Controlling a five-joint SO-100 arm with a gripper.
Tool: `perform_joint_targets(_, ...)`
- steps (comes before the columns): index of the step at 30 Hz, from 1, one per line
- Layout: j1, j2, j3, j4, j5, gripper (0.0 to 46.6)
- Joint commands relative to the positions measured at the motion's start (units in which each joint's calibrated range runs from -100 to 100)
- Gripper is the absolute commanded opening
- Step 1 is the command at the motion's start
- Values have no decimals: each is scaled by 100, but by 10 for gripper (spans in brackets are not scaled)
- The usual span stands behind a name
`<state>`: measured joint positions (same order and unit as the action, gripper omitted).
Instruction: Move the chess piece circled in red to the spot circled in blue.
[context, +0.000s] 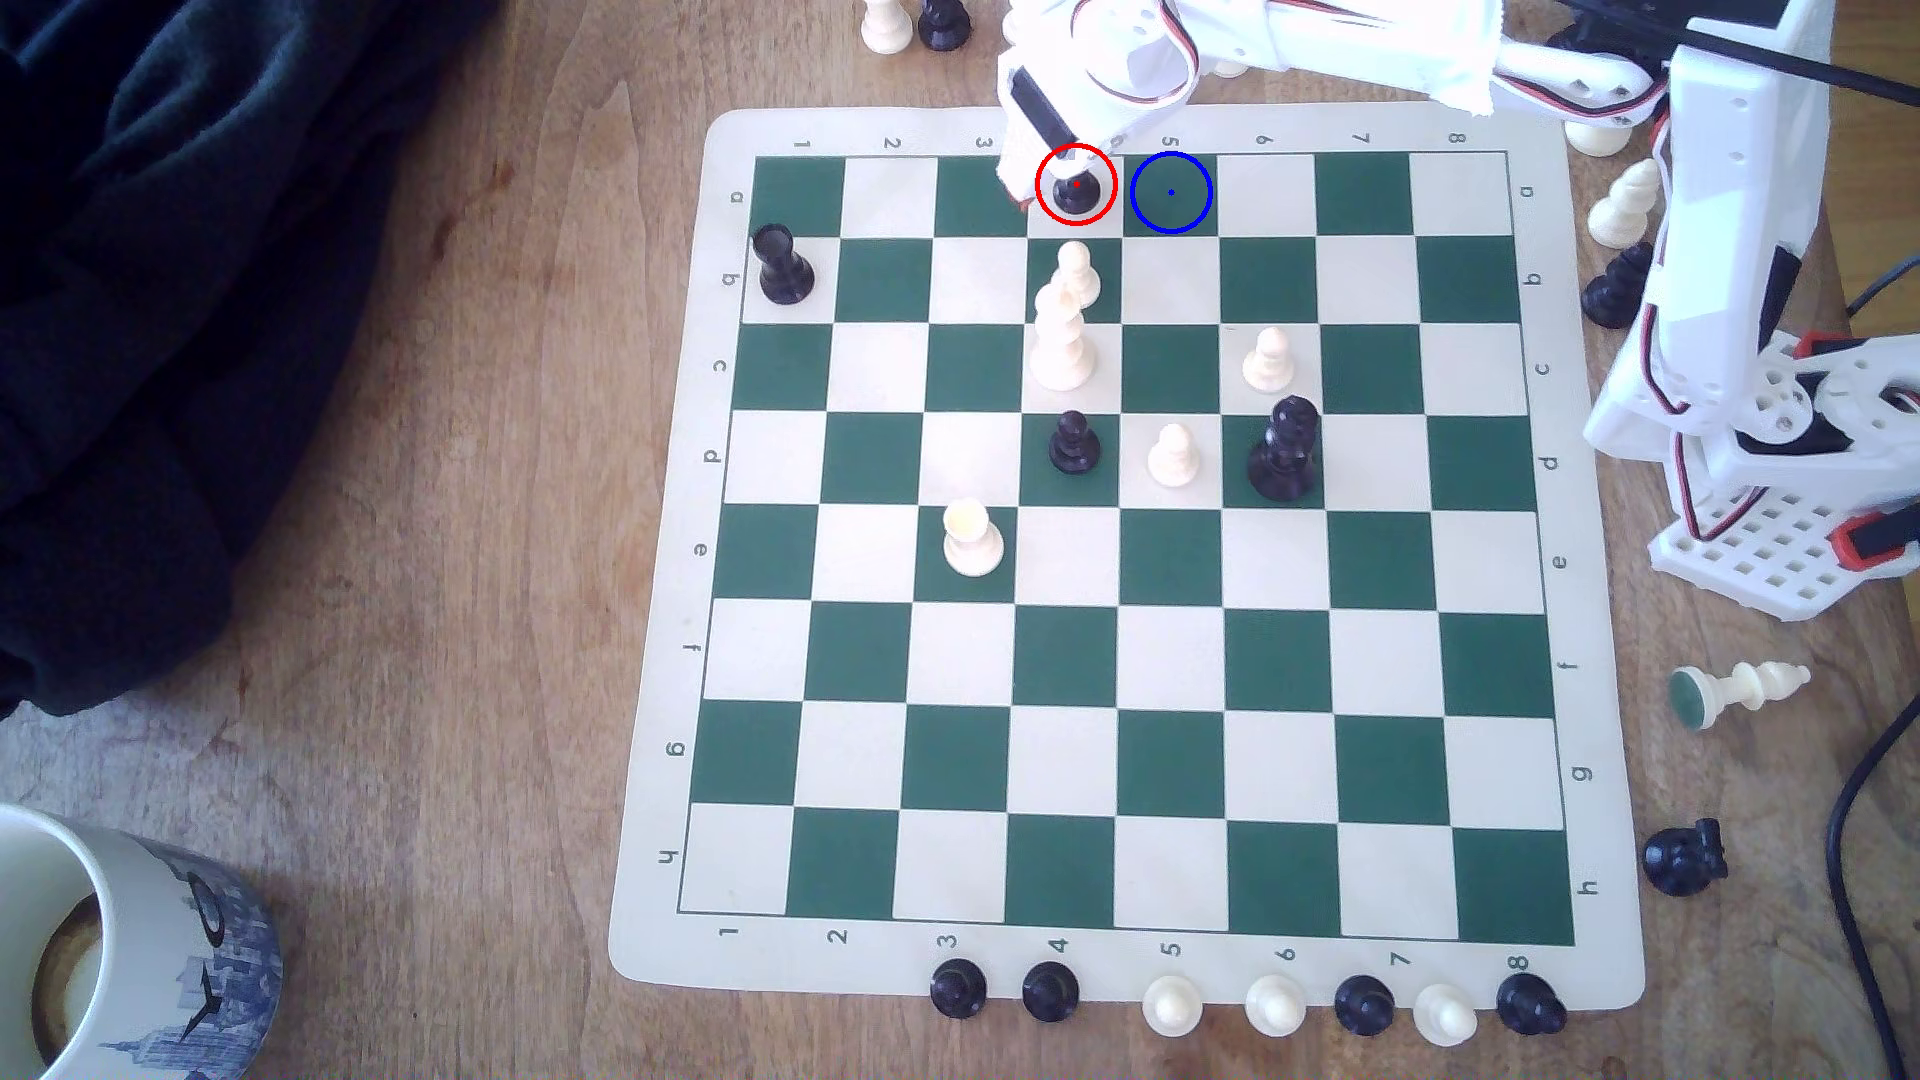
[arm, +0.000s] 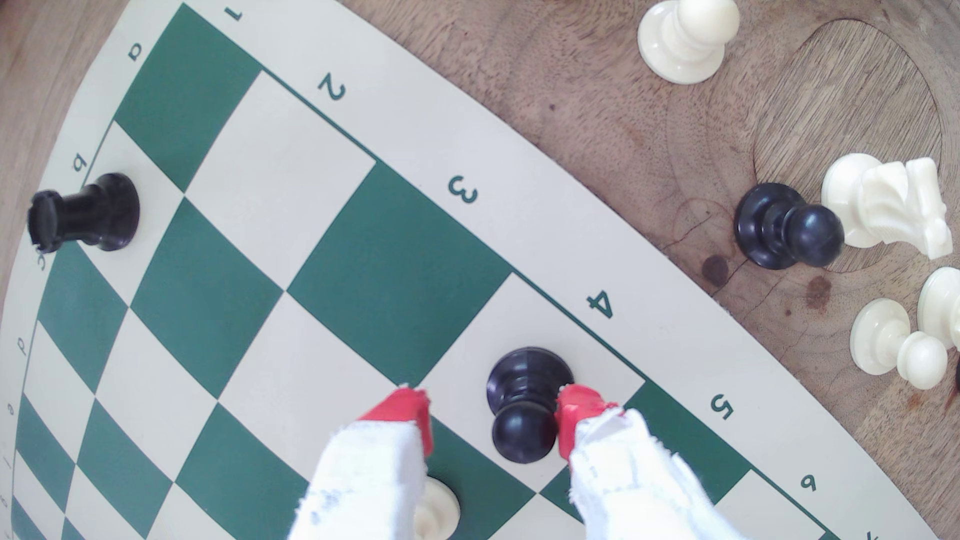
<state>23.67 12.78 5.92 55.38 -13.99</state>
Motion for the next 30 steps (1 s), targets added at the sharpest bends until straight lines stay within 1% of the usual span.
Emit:
perform_joint_targets(1, -56, -140, -84, -59, -10, 104)
perform_joint_targets(4, -72, -140, -84, -59, -10, 83)
perform_joint_targets(8, -95, -157, -66, -59, 15, 24)
perform_joint_targets(11, -103, -157, -57, -59, 39, 13)
perform_joint_targets(16, -134, -285, -57, -59, 39, 8)
perform_joint_targets(21, -32, -675, -48, -51, 10, 6)
perform_joint_targets(25, 61, -1312, 460, -124, 5, 6)
perform_joint_targets(30, 179, -1982, 1221, -198, 59, 6)
